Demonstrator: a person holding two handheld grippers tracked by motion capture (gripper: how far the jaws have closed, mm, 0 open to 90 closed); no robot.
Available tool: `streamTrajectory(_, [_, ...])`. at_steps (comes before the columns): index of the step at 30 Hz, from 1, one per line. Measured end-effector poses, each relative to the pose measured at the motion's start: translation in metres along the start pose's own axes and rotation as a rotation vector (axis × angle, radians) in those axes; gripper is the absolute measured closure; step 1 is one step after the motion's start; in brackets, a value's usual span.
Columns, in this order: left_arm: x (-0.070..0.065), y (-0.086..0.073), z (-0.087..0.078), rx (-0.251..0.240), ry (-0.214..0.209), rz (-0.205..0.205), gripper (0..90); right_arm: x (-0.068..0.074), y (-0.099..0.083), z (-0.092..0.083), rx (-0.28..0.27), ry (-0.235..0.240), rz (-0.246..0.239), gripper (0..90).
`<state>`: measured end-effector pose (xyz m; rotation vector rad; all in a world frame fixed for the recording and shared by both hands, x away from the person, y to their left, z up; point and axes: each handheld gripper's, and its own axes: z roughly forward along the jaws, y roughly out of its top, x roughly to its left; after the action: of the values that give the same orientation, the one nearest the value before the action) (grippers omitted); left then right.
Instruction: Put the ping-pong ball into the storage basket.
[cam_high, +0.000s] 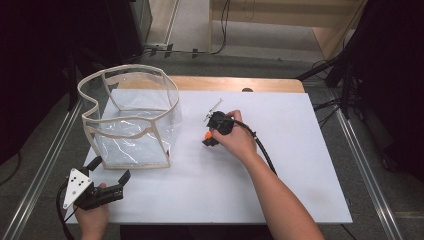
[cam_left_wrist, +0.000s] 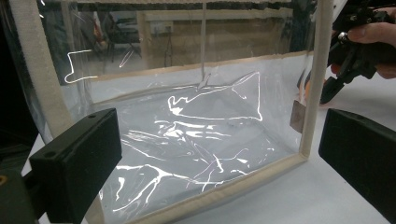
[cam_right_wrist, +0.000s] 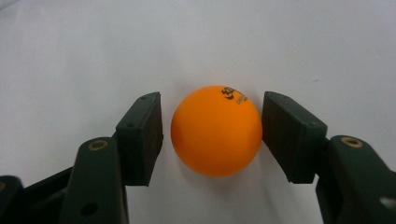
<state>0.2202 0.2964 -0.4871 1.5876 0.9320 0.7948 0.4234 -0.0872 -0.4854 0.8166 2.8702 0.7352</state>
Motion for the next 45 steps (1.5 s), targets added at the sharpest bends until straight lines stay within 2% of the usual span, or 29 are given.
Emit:
streamTrajectory(16, [0.000,0.000,0.000,0.000,0.000,-0.003,0.0,0.000,0.000,0.003,0.004,-0.021,0.010,47.1])
streamTrajectory(26, [0.000,0.000,0.000,0.000,0.000,-0.003,0.1,-0.002,0.000,0.001,0.010,-0.019,0.013,47.7])
streamTrajectory(45, [0.000,0.000,0.000,0.003,0.001,-0.001,0.1,-0.002,0.004,-0.015,-0.028,0.049,-0.008,47.6])
